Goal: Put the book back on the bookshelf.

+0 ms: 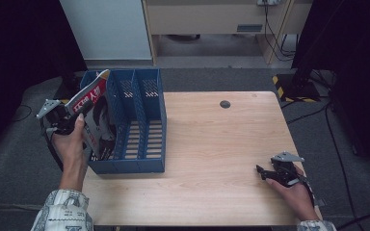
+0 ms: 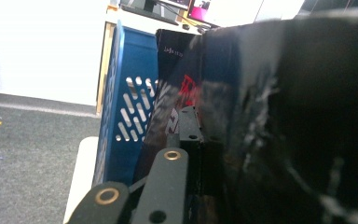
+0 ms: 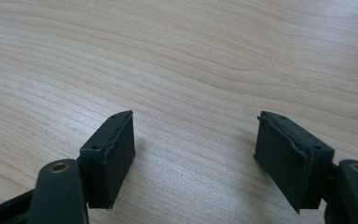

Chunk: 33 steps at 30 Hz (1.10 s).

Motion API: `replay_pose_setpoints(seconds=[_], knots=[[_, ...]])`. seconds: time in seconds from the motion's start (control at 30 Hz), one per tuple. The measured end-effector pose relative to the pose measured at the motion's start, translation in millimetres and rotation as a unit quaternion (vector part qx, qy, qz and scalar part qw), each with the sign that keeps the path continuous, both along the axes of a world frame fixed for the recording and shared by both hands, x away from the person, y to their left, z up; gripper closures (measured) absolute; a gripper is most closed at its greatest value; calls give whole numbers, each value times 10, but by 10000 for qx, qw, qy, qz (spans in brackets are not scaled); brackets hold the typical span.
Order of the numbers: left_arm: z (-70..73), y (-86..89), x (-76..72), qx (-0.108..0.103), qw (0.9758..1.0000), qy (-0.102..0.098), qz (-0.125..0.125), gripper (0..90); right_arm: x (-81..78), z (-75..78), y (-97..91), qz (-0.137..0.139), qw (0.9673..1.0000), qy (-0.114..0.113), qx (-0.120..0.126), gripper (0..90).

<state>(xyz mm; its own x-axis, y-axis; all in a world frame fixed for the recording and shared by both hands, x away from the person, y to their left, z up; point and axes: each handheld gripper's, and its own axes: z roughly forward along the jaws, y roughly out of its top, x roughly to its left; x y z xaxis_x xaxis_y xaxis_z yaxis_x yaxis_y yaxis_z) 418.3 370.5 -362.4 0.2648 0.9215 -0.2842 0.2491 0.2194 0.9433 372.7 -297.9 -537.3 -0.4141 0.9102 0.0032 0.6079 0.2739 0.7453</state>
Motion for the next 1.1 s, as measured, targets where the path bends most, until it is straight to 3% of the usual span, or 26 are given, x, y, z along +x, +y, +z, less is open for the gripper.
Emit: replay_pose_setpoints(seconds=[0.17, 0.43, 0.6, 1.1], knots=[[-6, 26, -12, -70, 10000, 2, 8, 865, -1, 0, 0, 4, 10000, 2, 5, 284], [-8, 37, -39, 121, 9995, 238, 173, 856, -2, 0, 0, 4, 10000, 3, 5, 284], [-56, 138, -59, -25, 9991, 336, 267, 855, -2, 0, 0, 6, 10000, 4, 6, 283], [-102, 250, -100, -12, 9970, 599, 492, 848, -3, 0, 0, 4, 10000, 4, 7, 284]])
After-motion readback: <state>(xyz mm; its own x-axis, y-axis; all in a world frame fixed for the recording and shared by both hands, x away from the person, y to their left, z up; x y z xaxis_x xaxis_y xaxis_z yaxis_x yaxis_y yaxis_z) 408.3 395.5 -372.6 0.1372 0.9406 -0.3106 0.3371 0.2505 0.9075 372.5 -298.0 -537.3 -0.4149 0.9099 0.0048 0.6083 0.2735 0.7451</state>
